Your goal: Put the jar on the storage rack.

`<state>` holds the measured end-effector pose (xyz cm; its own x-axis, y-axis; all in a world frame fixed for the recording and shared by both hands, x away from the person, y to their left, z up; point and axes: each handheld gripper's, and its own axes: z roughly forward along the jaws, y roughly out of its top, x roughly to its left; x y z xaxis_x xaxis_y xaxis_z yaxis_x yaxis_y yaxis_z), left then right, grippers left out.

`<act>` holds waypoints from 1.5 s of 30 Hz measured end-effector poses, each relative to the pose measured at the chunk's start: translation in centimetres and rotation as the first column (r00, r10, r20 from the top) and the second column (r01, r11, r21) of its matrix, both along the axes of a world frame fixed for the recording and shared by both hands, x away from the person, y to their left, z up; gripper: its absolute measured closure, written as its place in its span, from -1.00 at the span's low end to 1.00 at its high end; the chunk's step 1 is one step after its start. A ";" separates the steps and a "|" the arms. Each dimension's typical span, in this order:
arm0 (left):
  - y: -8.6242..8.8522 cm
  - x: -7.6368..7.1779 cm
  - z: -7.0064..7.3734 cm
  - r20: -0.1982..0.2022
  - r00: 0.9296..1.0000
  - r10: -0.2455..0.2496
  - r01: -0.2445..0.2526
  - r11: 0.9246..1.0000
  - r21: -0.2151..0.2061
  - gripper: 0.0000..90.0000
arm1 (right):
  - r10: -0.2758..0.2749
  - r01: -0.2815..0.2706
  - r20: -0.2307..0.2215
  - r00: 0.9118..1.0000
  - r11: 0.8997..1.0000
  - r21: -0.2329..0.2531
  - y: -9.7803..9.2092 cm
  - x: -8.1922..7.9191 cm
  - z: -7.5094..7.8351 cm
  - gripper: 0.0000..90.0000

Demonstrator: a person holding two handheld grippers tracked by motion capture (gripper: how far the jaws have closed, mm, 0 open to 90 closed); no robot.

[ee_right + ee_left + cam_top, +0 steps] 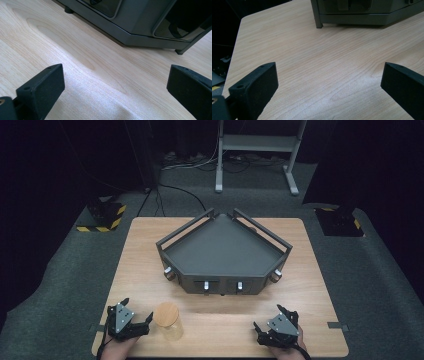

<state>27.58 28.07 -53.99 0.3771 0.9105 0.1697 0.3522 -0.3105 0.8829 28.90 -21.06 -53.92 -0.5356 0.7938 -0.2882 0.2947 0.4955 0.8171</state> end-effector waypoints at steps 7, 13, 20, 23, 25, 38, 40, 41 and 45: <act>-0.1 -0.1 0.0 0.001 1.000 -0.018 0.018 1.000 -0.004 -0.96 | 0.011 -0.011 0.006 1.000 0.999 0.044 -0.4 -0.1 0.1 -0.98; 0.0 0.1 0.0 -0.024 0.999 -0.022 0.021 1.000 -0.017 -0.96 | 0.014 -0.014 0.003 1.000 0.997 0.076 -0.8 -0.1 0.2 -0.98; 0.6 0.2 0.1 -0.038 0.999 -0.002 -0.001 0.997 -0.072 -0.97 | 0.017 -0.017 0.001 1.000 0.997 0.074 -0.7 0.0 0.2 -0.98; 0.8 0.2 0.1 -0.041 0.999 0.001 -0.005 0.996 -0.090 -0.98 | 0.021 -0.021 0.001 1.000 0.997 0.075 -0.7 -0.1 0.2 -0.98; 0.8 0.2 0.1 -0.044 0.999 -0.005 0.001 0.996 -0.088 -0.98 | 0.021 -0.021 0.003 1.000 0.997 0.075 -0.8 -0.1 0.2 -0.98; 0.8 -1.8 1.5 -0.046 0.998 -0.038 0.033 0.993 -0.115 -0.98 | 0.033 -0.033 0.012 0.999 0.997 0.065 -0.6 -0.2 0.2 -0.98; 0.6 -2.3 2.0 -0.034 0.998 -0.045 0.041 0.993 -0.115 -0.99 | 0.033 -0.034 0.011 0.999 0.997 0.065 -0.6 -0.2 0.2 -0.98; 0.6 -2.6 2.3 -0.028 0.999 -0.045 0.041 0.992 -0.119 -0.99 | 0.033 -0.034 0.012 0.999 0.997 0.066 -0.6 -0.2 0.2 -0.98; 0.3 -3.5 3.3 0.007 0.999 -0.043 0.043 0.994 -0.100 -0.99 | 0.033 -0.034 0.010 0.999 0.997 0.070 -0.6 -0.2 0.2 -0.98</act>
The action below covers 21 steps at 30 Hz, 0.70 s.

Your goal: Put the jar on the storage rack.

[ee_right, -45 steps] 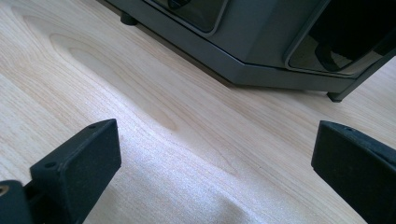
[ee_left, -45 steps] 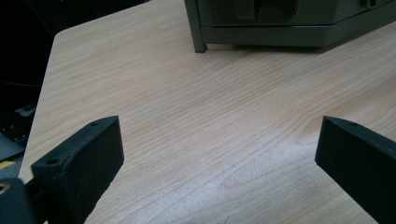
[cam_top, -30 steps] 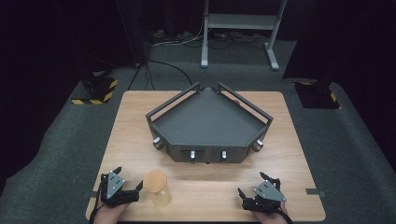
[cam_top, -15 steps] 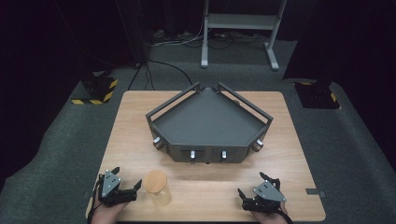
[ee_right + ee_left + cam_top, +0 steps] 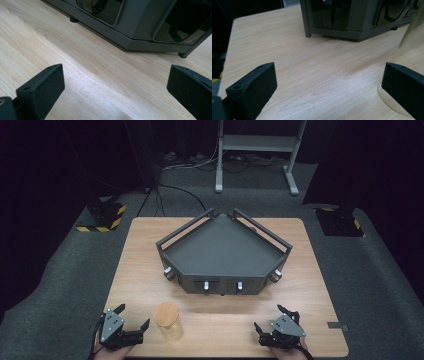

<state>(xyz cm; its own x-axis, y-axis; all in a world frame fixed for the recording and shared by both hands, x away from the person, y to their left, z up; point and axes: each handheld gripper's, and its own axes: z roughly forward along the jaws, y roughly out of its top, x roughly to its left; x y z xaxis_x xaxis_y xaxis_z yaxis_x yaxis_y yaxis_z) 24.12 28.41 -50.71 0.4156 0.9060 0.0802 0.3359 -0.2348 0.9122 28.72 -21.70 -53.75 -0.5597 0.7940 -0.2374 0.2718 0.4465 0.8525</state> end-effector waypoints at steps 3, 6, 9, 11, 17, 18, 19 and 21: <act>-0.1 -0.5 0.5 0.015 1.000 -0.002 0.002 1.000 0.000 -0.99 | 0.001 -0.001 0.000 1.000 1.000 0.002 0.0 0.0 0.0 -0.98; -0.3 -0.9 0.9 0.023 1.000 -0.009 0.009 1.000 -0.003 -0.99 | 0.002 -0.002 0.001 1.000 1.000 0.008 -0.1 0.0 0.0 -0.98; -0.5 -1.1 1.1 0.024 1.000 -0.019 0.020 1.000 -0.009 -0.99 | -0.003 0.003 0.000 1.000 1.000 0.011 -0.1 0.0 0.0 -0.98; -0.6 -1.3 1.2 0.038 0.999 -0.024 0.025 0.999 -0.023 -0.99 | -0.003 0.003 0.001 1.000 1.000 0.010 -0.1 0.0 0.0 -0.98; -1.0 -2.0 1.7 0.056 0.997 -0.051 0.052 0.998 -0.026 -0.99 | -0.002 0.002 0.004 1.000 1.000 0.007 -0.1 0.0 0.0 -0.98; -1.1 -2.2 1.7 0.058 0.997 -0.051 0.053 0.998 -0.028 -0.99 | -0.002 0.002 0.003 1.000 1.000 0.007 -0.1 0.0 0.0 -0.98; -1.1 -2.3 1.8 0.058 0.997 -0.055 0.057 0.998 -0.026 -0.99 | -0.003 0.003 0.004 1.000 1.000 0.007 -0.1 0.0 0.0 -0.98; -1.3 -2.5 2.0 0.065 0.996 -0.063 0.065 0.997 -0.031 -0.99 | -0.003 0.003 0.003 1.000 1.000 0.007 -0.1 0.0 0.0 -0.98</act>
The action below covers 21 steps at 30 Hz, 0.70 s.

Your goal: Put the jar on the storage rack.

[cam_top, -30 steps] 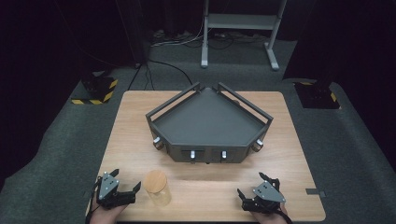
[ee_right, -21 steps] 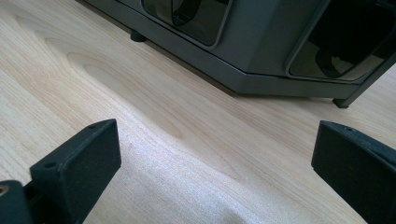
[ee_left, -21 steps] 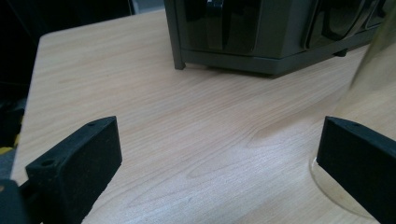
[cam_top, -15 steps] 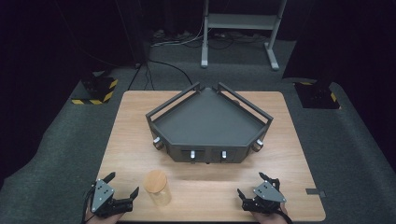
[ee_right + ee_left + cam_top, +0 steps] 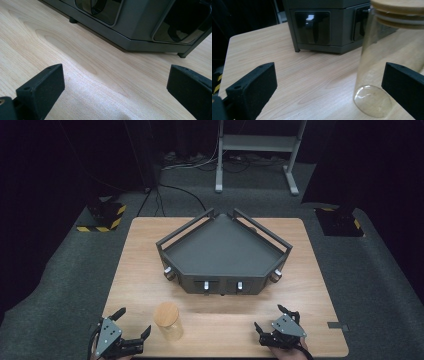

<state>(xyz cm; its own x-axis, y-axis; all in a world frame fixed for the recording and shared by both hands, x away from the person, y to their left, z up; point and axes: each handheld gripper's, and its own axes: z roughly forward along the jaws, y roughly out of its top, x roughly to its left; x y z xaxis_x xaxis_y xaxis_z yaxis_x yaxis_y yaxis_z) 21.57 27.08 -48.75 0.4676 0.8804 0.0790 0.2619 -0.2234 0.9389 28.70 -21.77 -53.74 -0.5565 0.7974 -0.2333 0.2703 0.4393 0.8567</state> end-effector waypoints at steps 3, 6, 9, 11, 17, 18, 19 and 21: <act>-0.3 -0.4 0.2 0.009 1.000 -0.019 0.019 1.000 -0.010 -0.99 | 0.000 0.000 0.000 1.000 1.000 0.001 0.0 0.0 0.0 -0.98; -0.8 -0.7 0.3 0.026 0.999 -0.045 0.046 0.999 -0.024 -0.99 | -0.002 0.002 -0.001 1.000 1.000 0.002 0.0 0.0 0.0 -0.98; -1.2 -0.9 0.4 0.039 0.997 -0.062 0.063 0.997 -0.033 -0.99 | -0.002 0.002 -0.001 1.000 1.000 0.001 0.0 0.0 0.0 -0.98; -1.5 -1.0 0.3 0.041 0.997 -0.068 0.070 0.997 -0.041 -0.99 | -0.002 0.002 -0.002 1.000 1.000 0.003 0.0 0.0 0.0 -0.98; -2.3 -1.0 0.0 0.040 0.994 -0.102 0.104 0.993 -0.051 -0.99 | -0.002 0.002 0.000 1.000 1.000 0.007 -0.1 0.0 0.0 -0.98; -2.5 -1.0 -0.1 0.041 0.993 -0.110 0.112 0.992 -0.053 -0.99 | -0.002 0.002 0.000 1.000 1.000 0.007 -0.1 0.0 0.0 -0.98; -2.6 -0.9 -0.1 0.040 0.993 -0.111 0.114 0.992 -0.056 -0.99 | -0.002 0.002 -0.001 1.000 1.000 0.008 -0.1 0.0 0.0 -0.98; -2.8 -0.9 -0.2 0.041 0.992 -0.119 0.121 0.991 -0.058 -0.99 | 0.000 0.000 0.000 1.000 1.000 0.007 -0.1 0.0 0.0 -0.98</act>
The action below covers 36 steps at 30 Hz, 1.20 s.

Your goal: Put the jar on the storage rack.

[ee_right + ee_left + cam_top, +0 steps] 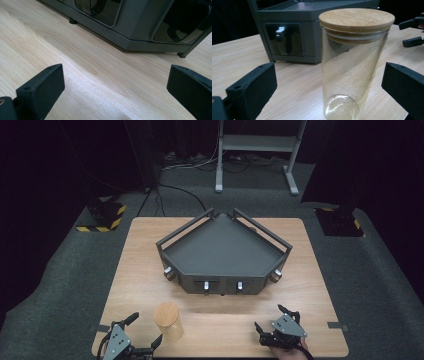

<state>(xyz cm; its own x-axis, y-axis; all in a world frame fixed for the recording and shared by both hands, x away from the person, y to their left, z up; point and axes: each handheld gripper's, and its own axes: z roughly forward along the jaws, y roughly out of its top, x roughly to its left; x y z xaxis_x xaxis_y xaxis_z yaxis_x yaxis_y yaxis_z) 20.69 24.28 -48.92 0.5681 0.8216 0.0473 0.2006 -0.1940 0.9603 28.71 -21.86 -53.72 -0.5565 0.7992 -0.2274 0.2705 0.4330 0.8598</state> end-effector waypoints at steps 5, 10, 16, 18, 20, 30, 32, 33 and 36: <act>-0.4 0.3 0.1 -0.002 1.000 -0.018 0.018 1.000 0.008 -0.99 | 0.001 -0.001 -0.001 1.000 1.000 -0.001 0.0 0.0 0.0 -0.98; -0.7 0.6 0.2 0.001 1.000 -0.031 0.031 0.999 -0.008 -0.99 | 0.004 -0.004 0.000 1.000 1.000 0.002 0.0 0.0 0.0 -0.98; -1.4 0.9 0.2 0.000 0.999 -0.041 0.041 0.999 -0.011 -0.99 | 0.006 -0.006 -0.001 1.000 1.000 0.002 0.0 0.0 0.0 -0.98; -1.6 1.1 0.1 0.000 0.999 -0.046 0.046 0.999 -0.015 -0.99 | 0.005 -0.005 -0.002 1.000 1.000 0.002 0.0 0.0 0.0 -0.98; -1.7 1.2 0.1 0.000 0.999 -0.047 0.047 0.999 -0.016 -0.99 | 0.006 -0.006 -0.002 1.000 1.000 0.001 0.0 0.0 0.0 -0.98; -2.4 1.8 -0.3 -0.007 0.998 -0.059 0.059 0.998 -0.027 -0.99 | 0.007 -0.007 -0.001 1.000 1.000 0.004 0.0 0.0 0.0 -0.98; -2.5 1.9 -0.4 -0.008 0.998 -0.061 0.061 0.998 -0.028 -0.99 | 0.008 -0.008 0.000 1.000 1.000 0.005 0.0 0.0 0.0 -0.98; -2.6 1.9 -0.4 -0.008 0.998 -0.060 0.060 0.998 -0.026 -0.99 | 0.007 -0.007 0.000 1.000 1.000 0.005 0.0 0.0 0.0 -0.98; -2.8 2.1 -0.7 -0.008 0.998 -0.059 0.058 0.998 -0.025 -0.99 | 0.007 -0.007 -0.002 1.000 1.000 0.003 0.0 0.0 0.0 -0.98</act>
<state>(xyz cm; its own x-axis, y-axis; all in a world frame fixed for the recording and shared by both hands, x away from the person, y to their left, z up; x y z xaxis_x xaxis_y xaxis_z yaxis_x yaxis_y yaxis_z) 22.75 21.49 -49.65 0.6155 0.7879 0.0222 0.1977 -0.1816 0.9633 28.68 -21.87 -53.71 -0.5629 0.7958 -0.2234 0.2693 0.4322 0.8607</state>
